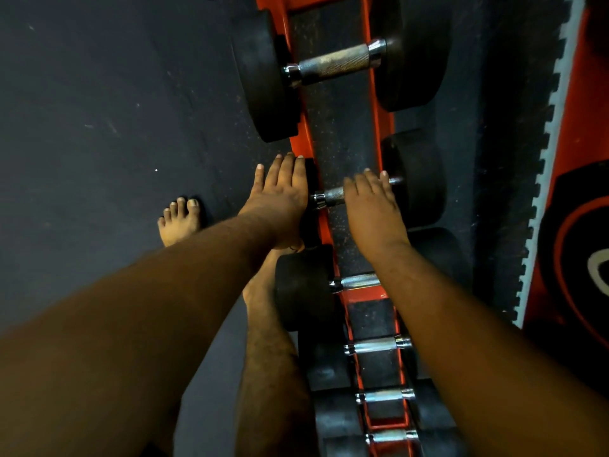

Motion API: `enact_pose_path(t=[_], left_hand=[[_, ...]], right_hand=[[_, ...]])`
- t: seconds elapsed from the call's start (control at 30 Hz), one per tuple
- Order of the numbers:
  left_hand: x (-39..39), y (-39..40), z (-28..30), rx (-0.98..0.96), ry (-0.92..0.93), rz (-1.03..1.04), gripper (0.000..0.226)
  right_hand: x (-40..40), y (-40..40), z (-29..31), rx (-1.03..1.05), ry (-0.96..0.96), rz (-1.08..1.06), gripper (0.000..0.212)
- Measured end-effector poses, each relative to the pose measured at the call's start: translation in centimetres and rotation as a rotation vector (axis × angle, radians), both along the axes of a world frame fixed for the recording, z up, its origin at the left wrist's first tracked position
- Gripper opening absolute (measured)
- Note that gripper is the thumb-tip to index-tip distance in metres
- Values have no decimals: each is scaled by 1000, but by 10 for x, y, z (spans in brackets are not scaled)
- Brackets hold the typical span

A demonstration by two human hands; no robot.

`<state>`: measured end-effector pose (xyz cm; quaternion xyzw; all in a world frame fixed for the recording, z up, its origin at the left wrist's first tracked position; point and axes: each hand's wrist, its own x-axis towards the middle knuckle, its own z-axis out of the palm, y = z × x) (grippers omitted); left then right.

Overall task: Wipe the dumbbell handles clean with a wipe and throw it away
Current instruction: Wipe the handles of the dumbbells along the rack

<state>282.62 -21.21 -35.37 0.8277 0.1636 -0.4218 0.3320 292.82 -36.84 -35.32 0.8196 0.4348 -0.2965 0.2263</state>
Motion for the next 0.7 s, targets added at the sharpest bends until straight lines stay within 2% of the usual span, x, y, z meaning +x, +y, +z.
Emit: enact_pose_path(t=[0.1, 0.2, 0.3, 0.37, 0.4, 0.5, 0.53, 0.57, 0.6, 0.7], left_hand=[[1, -1, 1, 6, 5, -1, 155], [1, -1, 0, -8, -1, 26, 153], [1, -1, 0, -8, -16, 44, 152], [1, -1, 1, -12, -19, 42, 153], [1, -1, 2, -17, -20, 41, 153], [1, 1, 0, -25, -26, 41, 154], [1, 1, 0, -25, -25, 42, 155], [1, 1, 0, -24, -25, 41, 155], [0, 1, -1, -23, -28, 40, 155], [0, 1, 1, -24, -36, 37, 153]], right_hand=[[0, 7, 2, 31, 172, 65, 63], [-9, -1, 2, 92, 223, 93, 67], [-36, -27, -1, 293, 209, -69, 60], [-60, -44, -2, 483, 197, -470, 48], [-68, -46, 0, 557, 191, -795, 43], [-62, -30, 2, 728, 225, -2036, 37], [-52, -24, -1, 791, 219, -2332, 36], [-40, -18, -6, 882, 229, -2510, 34], [-30, -10, -9, 968, 244, -2585, 31], [-6, 17, -6, 1078, 319, -2642, 21]])
